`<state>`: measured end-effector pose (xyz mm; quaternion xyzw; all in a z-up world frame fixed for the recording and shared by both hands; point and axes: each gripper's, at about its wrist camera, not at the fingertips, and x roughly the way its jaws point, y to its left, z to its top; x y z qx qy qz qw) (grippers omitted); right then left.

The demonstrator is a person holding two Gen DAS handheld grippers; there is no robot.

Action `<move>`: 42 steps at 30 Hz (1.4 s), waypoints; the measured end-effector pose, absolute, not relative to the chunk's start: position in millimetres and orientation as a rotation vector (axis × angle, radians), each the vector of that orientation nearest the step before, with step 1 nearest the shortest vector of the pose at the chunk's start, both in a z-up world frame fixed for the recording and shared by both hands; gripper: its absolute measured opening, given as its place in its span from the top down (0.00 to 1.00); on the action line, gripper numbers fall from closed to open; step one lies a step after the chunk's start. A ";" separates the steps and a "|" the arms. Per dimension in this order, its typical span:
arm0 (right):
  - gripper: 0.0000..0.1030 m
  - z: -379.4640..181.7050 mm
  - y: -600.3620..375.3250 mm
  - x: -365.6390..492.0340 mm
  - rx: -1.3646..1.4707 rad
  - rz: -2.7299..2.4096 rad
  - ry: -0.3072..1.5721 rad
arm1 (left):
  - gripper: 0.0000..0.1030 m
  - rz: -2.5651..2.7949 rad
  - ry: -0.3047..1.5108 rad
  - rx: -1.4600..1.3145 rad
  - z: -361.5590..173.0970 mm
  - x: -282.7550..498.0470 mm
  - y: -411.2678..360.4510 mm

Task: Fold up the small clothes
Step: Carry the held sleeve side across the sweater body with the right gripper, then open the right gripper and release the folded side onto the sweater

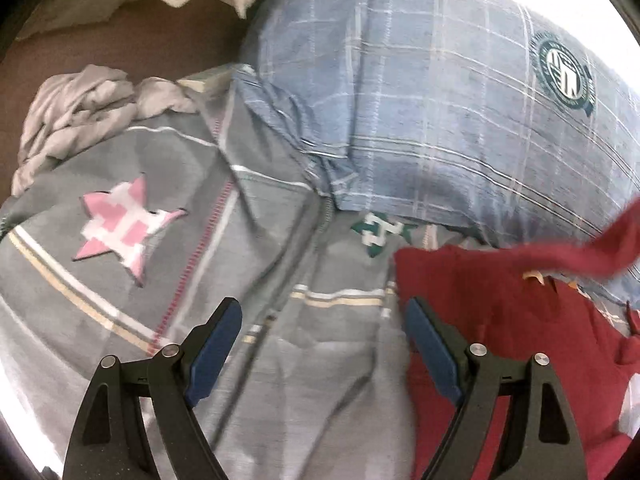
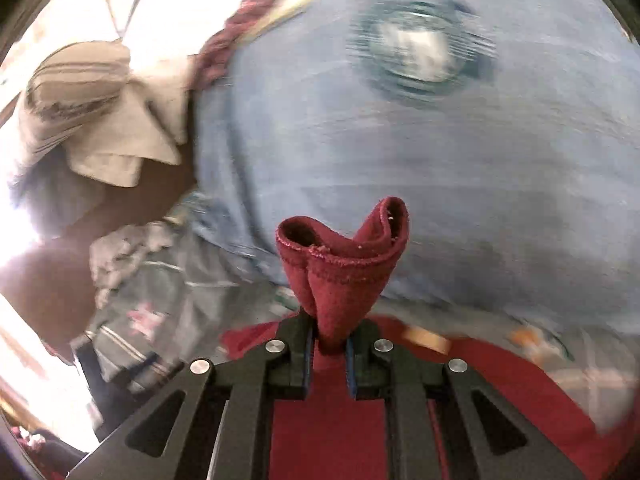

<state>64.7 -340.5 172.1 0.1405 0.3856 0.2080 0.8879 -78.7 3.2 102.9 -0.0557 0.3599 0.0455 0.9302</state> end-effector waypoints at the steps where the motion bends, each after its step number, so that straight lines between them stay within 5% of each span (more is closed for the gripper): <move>1: 0.89 157.0 -360.6 58.9 0.297 0.391 0.839 | 0.18 0.084 0.741 -0.108 101.4 -76.5 -1.9; 5: 0.82 100.4 -404.7 41.5 0.270 0.269 0.972 | 0.18 0.059 0.750 -0.078 95.0 -65.9 -20.7; 8: 0.47 59.7 -430.5 30.3 0.267 0.139 1.081 | 0.18 0.048 0.793 -0.044 80.0 -53.6 -33.7; 14: 0.48 57.8 -488.2 11.2 0.497 0.108 1.009 | 0.18 0.023 0.841 0.083 55.6 -36.6 -67.2; 20: 0.44 60.1 -461.4 28.0 0.305 0.094 0.987 | 0.17 0.031 0.882 0.126 34.2 -23.8 -78.6; 23: 0.57 42.1 -443.2 40.9 0.175 0.118 1.036 | 0.16 0.029 0.882 0.101 32.5 -21.2 -75.4; 26: 0.99 27.7 -426.4 46.9 0.034 0.111 1.080 | 0.12 0.030 0.896 0.049 27.2 -17.3 -66.6; 29: 0.98 33.0 -421.0 48.7 0.015 0.100 1.054 | 0.10 0.035 0.915 -0.029 24.6 -12.9 -55.4; 32: 0.89 51.1 -415.4 50.4 0.118 0.153 0.972 | 0.10 0.047 0.915 -0.040 24.8 -10.1 -50.7; 35: 0.51 59.1 -374.6 63.5 0.161 0.367 0.958 | 0.10 0.057 0.916 -0.025 27.0 -9.9 -49.7; 42: 0.49 50.1 -255.6 108.7 0.075 0.659 0.973 | 0.11 0.096 0.927 -0.024 34.4 -8.7 -38.9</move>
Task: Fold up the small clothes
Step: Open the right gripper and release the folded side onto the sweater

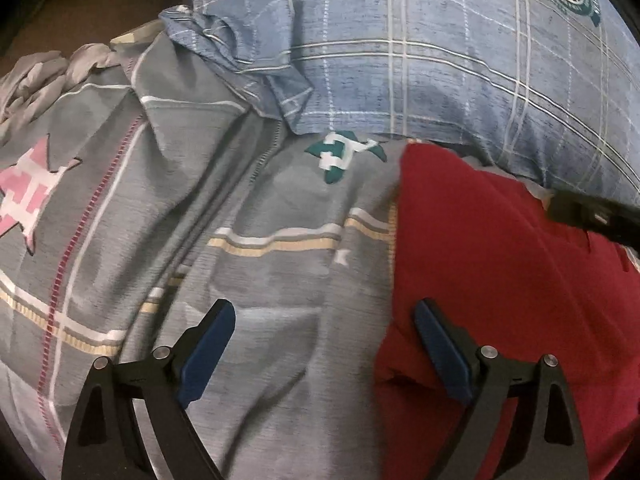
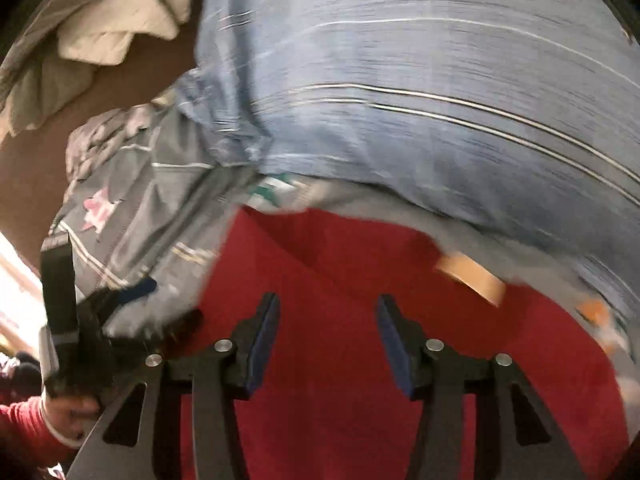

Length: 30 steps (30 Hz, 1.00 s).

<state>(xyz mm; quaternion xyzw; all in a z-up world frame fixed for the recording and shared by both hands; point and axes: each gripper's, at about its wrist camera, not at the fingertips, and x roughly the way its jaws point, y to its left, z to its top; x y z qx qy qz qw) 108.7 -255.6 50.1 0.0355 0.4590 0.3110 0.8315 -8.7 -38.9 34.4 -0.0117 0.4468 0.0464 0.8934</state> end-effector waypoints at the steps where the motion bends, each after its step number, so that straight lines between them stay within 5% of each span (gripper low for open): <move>1: 0.49 49.8 -242.5 115.3 0.074 0.693 0.972 | 0.12 0.102 0.923 -0.022 36.1 -9.2 -37.2; 5: 0.49 37.1 -183.1 136.8 0.008 0.804 0.995 | 0.12 0.143 0.913 -0.021 42.6 -8.1 -25.4; 8: 0.97 24.6 -156.0 140.8 -0.098 0.816 1.026 | 0.12 0.150 0.896 -0.073 51.4 -10.7 -13.0; 16: 0.97 19.6 -116.5 164.7 0.029 0.863 1.020 | 0.12 0.158 0.846 -0.089 61.9 -18.1 -6.9; 19: 0.88 13.8 -121.9 165.1 0.047 0.830 1.071 | 0.12 0.137 0.858 -0.087 58.9 -17.5 -12.0; 24: 0.48 62.3 -211.2 133.9 0.111 0.723 0.979 | 0.12 0.072 0.844 -0.074 60.4 -18.8 -27.2; 30: 0.39 74.7 -349.1 75.8 -0.132 0.225 0.968 | 0.11 0.028 0.876 -0.026 46.1 -13.5 -45.6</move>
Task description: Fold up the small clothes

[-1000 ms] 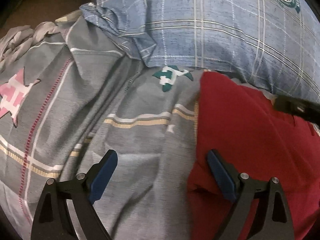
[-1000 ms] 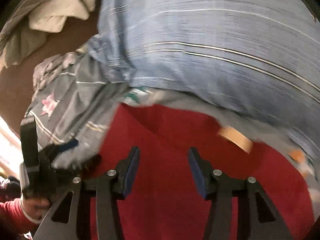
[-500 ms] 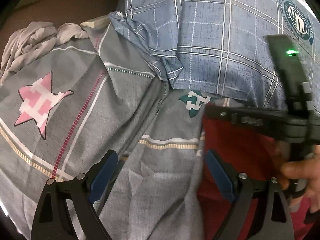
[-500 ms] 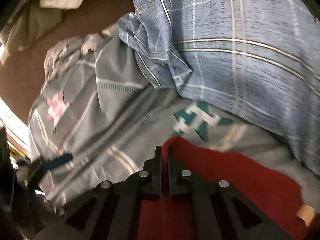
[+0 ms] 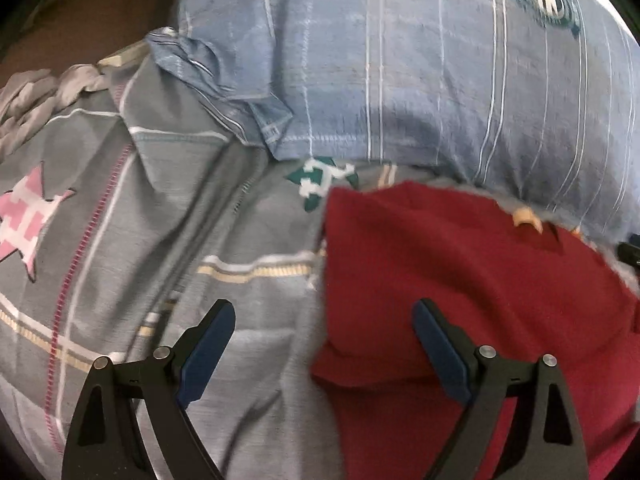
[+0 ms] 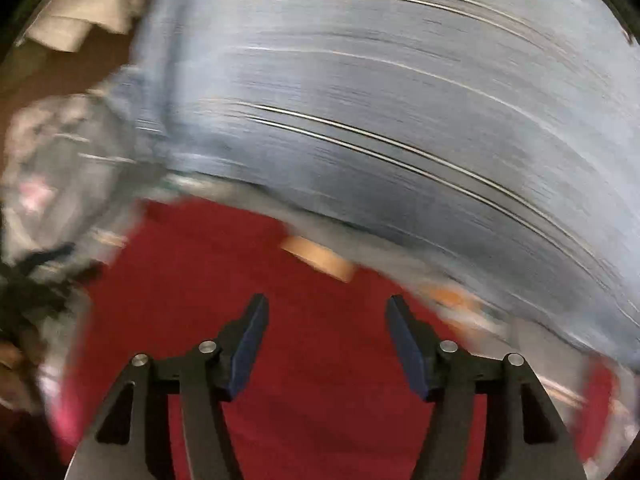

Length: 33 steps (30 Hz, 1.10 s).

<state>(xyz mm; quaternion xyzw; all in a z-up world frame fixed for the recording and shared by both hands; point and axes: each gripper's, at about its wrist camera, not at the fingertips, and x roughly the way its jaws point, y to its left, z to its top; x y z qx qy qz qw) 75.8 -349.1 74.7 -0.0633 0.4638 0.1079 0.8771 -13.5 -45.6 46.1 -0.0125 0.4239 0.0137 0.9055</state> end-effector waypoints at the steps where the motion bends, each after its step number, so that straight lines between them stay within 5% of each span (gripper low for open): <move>1: 0.38 68.6 -369.6 71.1 -0.100 0.167 0.992 | 0.11 0.035 0.888 -0.002 39.7 -11.6 -49.3; 4: 0.41 45.6 -404.0 64.5 0.039 0.130 1.060 | 0.11 0.042 0.957 0.015 23.8 -3.5 -54.9; 5: 0.57 40.0 -405.9 63.2 0.053 0.143 1.068 | 0.11 0.045 0.951 -0.005 23.7 -3.9 -53.3; 6: 0.83 33.6 -404.2 61.0 0.058 0.161 1.077 | 0.11 0.047 0.946 -0.018 25.1 -4.4 -52.2; 8: 0.98 30.2 -397.1 55.9 -0.020 0.121 1.048 | 0.11 0.043 0.954 -0.006 26.2 -2.2 -52.4; 16: 0.92 31.9 -422.1 47.5 0.065 0.007 1.049 | 0.12 0.041 0.916 0.044 34.5 -8.8 -63.2; 20: 0.63 55.2 -420.5 23.0 0.122 0.020 0.974 | 0.12 0.022 0.887 0.019 43.4 -18.2 -63.2; 33: 0.58 45.8 -392.3 3.5 0.132 0.078 1.046 | 0.12 -0.032 0.869 -0.070 61.0 -34.0 -57.7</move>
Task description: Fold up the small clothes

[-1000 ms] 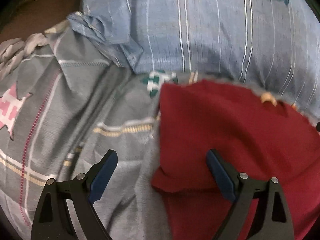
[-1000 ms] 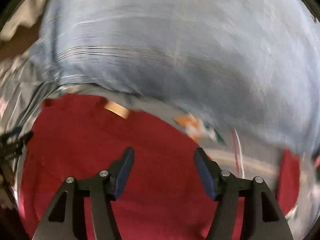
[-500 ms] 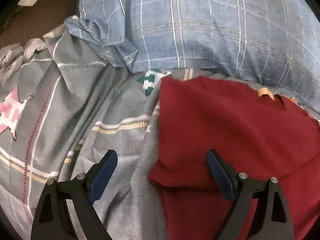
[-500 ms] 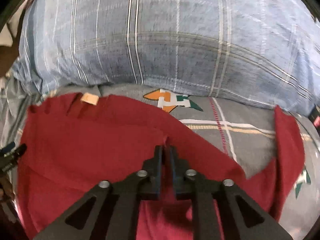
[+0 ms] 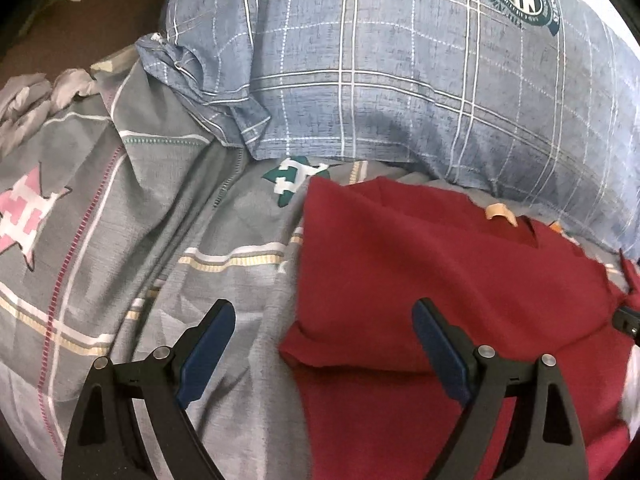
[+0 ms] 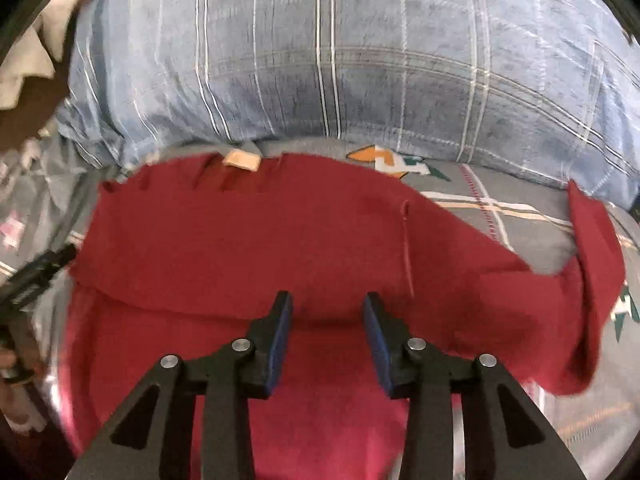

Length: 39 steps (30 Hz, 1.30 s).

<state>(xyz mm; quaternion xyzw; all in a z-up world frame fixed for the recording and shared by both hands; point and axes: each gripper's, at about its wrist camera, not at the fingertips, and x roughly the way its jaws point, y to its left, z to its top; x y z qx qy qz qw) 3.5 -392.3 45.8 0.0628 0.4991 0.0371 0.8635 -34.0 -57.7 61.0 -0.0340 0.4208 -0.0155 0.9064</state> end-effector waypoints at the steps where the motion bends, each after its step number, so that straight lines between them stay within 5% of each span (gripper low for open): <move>1: 0.54 52.0 -399.1 -4.6 0.129 0.055 1.029 | 0.12 -0.040 0.870 -0.079 61.4 -34.0 -57.8; 5: 0.42 63.1 -435.0 -23.4 0.121 -0.064 0.990 | 0.12 -0.083 0.882 -0.091 61.3 -33.8 -62.8; 19: 0.37 79.2 -512.4 -62.1 0.319 -0.193 0.910 | 0.12 -0.082 0.897 -0.055 53.8 -31.3 -72.2; 28: 0.31 50.5 -558.9 11.9 0.229 -0.373 1.033 | 0.12 -0.090 0.900 -0.052 51.9 -29.2 -72.7; 29: 0.34 41.6 -562.6 17.4 0.236 -0.389 1.042 | 0.12 -0.091 0.904 -0.049 51.0 -28.3 -73.7; 31: 0.58 22.7 -578.4 29.5 0.294 -0.402 1.067 | 0.12 -0.096 0.906 -0.048 51.2 -27.4 -75.5; 32: 0.83 19.2 -582.8 32.7 0.293 -0.409 1.073 | 0.12 -0.097 0.905 -0.045 51.6 -27.2 -76.0; 33: 0.96 19.2 -587.4 33.2 0.275 -0.426 1.070 | 0.12 -0.094 0.902 -0.042 52.0 -27.0 -76.4; 39: 0.96 66.6 -628.4 -48.4 0.396 -0.467 0.918 | 0.12 -0.104 0.894 -0.068 53.9 -30.6 -73.4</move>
